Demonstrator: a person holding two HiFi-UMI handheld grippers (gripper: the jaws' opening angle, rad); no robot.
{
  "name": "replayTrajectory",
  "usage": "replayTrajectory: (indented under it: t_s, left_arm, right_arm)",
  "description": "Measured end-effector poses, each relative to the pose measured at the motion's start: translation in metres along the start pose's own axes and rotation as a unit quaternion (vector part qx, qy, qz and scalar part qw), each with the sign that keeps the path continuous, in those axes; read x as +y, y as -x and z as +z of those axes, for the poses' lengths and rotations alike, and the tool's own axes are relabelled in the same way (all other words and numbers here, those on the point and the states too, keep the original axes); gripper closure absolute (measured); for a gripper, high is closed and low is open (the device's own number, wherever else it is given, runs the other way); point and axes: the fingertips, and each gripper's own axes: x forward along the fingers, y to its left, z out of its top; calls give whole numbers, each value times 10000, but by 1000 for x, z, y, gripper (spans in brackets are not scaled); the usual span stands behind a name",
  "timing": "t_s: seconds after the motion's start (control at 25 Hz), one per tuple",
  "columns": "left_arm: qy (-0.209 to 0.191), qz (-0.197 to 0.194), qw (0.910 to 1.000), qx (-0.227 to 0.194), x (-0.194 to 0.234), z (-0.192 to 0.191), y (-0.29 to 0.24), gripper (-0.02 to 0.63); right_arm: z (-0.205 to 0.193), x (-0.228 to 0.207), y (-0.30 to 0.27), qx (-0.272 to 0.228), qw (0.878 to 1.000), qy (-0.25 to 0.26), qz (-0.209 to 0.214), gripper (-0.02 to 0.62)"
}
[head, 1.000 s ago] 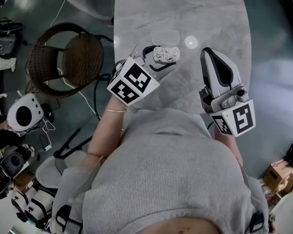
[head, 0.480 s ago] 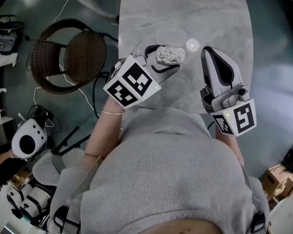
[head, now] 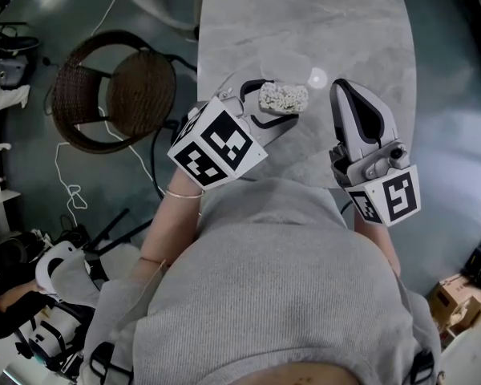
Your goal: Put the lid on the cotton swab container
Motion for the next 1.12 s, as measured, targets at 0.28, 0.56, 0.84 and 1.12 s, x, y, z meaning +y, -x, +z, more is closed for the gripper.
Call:
replayTrajectory:
  t_s: [0.28,0.56,0.84,1.12]
  left_arm:
    - [-2,15,10000,1,-1,1,2,331]
    - [-9,-38,10000,-14,-2,3,5,331]
    - [-3,-101,9999,-7,-5,7,6,332]
    - [24,-121,9999,18,2,4,2,333]
  right_arm:
    - [-5,0,-6,0,9999,48,91,594]
    - [-6,2,-11,53,9998,102,177,594]
    - [-5,2,-14,123,9995,149,255,594]
    - [-13,-5,-27,272,9981,-221,516,557]
